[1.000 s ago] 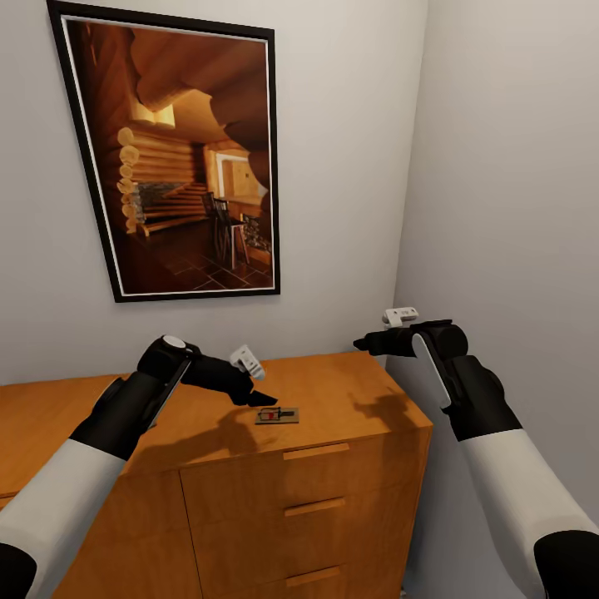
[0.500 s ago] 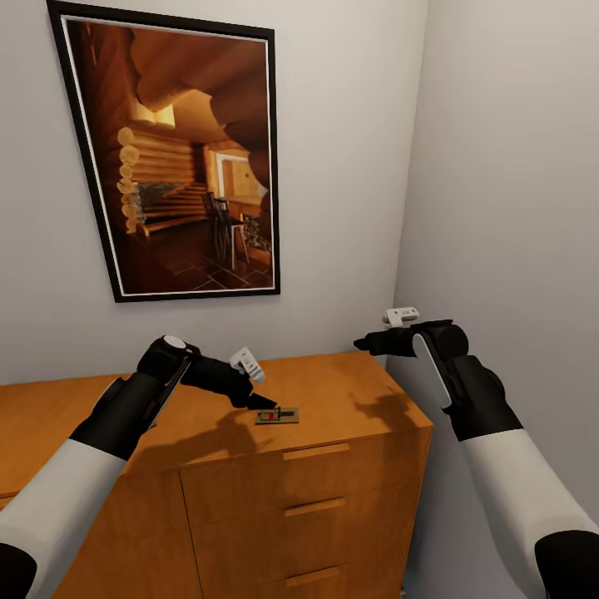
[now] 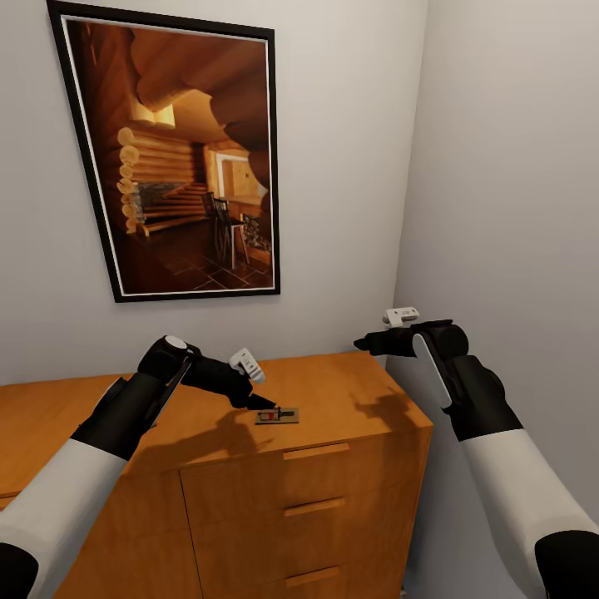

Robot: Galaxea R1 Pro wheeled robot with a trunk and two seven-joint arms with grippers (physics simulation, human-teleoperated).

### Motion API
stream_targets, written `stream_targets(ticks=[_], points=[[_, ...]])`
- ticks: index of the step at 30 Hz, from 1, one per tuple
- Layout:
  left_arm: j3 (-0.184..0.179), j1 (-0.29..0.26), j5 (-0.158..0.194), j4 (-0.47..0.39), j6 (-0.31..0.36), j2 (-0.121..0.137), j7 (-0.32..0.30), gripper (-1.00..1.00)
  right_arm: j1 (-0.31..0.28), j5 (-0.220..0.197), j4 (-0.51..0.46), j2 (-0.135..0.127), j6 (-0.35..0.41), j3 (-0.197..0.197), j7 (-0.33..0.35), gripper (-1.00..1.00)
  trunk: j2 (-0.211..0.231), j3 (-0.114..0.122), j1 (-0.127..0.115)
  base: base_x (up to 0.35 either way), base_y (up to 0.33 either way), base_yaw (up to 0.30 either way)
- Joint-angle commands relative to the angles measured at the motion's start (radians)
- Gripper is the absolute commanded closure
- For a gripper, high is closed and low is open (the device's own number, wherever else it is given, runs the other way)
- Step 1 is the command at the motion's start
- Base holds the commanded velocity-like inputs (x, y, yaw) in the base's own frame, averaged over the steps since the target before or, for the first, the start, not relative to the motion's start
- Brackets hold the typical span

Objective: Take the four mousetraps from the cabinet in the bathroom and place them on the bathroom floor. Make sure all four end up on the same floor surface, and ensure that at least two of them are either under or directly next to the same bathroom sink.

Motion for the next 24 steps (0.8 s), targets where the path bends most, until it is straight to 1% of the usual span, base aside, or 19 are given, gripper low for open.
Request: stream_targets(ticks=[1,7,15,24], points=[[0.0,-0.001,-0.011,-0.002,0.008,0.0,-0.007,-1.0,-0.001,-0.004,-0.001,0.0,0.004,0.002,-0.001,-1.0,-0.001,-0.001,0.0,0.0,0.0,0.0],[0.002,-0.001,-0.02,-0.002,0.012,-0.001,-0.006,-1.0,-0.001,-0.004,-0.001,0.002,0.004,0.002,-0.002,-1.0,-0.001,-0.001,0.0,0.007,0.001,0.0],[0.001,-0.001,-0.027,0.008,0.012,-0.006,-0.003,-1.0,-0.001,-0.004,-0.001,0.002,0.004,0.002,-0.002,-1.0,-0.001,-0.001,0.0,0.132,0.05,0.0],[-0.001,-0.001,-0.034,0.012,0.012,-0.007,-0.005,-1.0,-0.001,-0.004,-0.001,0.001,0.004,0.002,-0.002,-1.0,-0.001,-0.001,0.0,0.038,0.015,0.0]])
